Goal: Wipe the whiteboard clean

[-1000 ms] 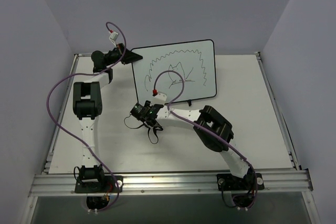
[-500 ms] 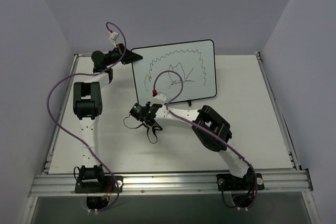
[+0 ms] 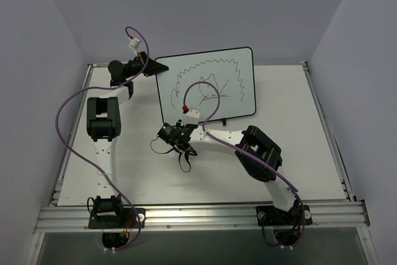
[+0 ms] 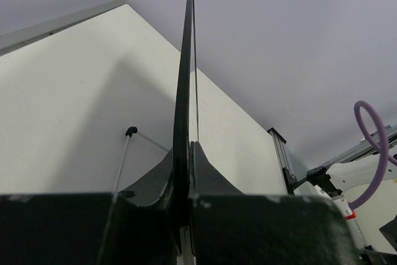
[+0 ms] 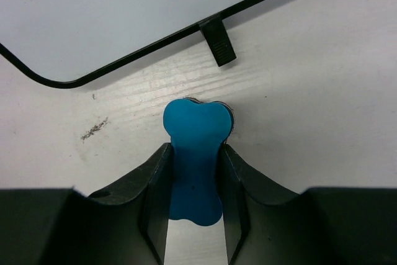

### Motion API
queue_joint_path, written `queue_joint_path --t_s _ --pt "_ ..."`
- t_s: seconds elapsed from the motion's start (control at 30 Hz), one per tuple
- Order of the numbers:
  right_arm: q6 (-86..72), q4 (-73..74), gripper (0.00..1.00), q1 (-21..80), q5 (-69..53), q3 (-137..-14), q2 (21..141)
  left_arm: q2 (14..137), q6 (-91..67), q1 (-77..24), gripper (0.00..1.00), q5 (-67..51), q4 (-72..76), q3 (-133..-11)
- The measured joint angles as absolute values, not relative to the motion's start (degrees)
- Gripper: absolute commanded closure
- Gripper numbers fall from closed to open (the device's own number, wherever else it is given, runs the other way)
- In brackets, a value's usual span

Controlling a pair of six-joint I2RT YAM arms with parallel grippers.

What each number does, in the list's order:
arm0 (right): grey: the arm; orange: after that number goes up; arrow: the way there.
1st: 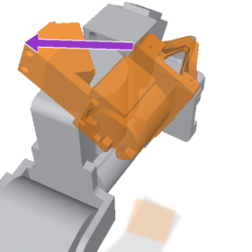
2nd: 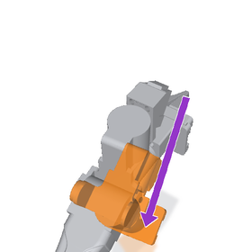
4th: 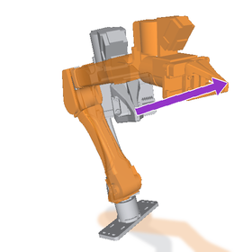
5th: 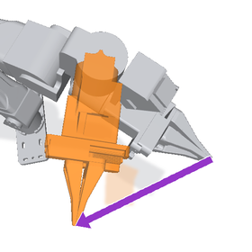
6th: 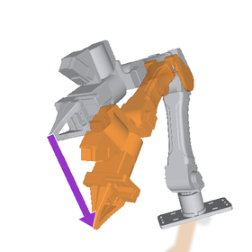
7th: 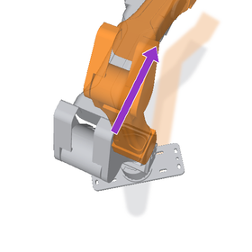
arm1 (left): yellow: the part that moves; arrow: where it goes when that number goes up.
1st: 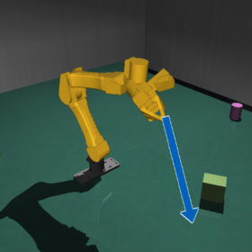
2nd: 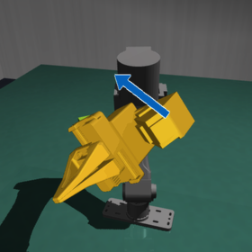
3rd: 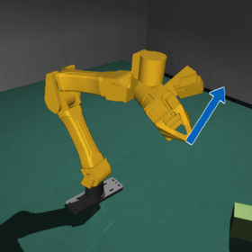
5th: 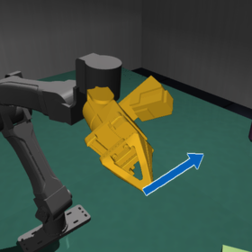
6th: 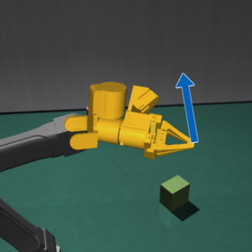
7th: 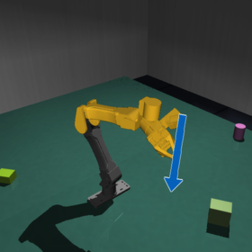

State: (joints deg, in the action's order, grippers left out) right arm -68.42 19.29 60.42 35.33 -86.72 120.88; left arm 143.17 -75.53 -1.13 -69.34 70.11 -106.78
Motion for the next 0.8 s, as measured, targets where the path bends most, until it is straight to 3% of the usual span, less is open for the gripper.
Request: queue_joint_path --t_s 0.43,0.8 --pt "-41.85 2.42 1.00 58.76 38.89 -72.20 98.41 143.17 -75.40 -1.13 0.98 -69.45 70.11 -106.76" --pt "-19.86 -6.85 1.00 43.07 28.45 -71.35 94.89 143.15 -74.81 -1.13 0.98 -69.60 70.06 -106.74"
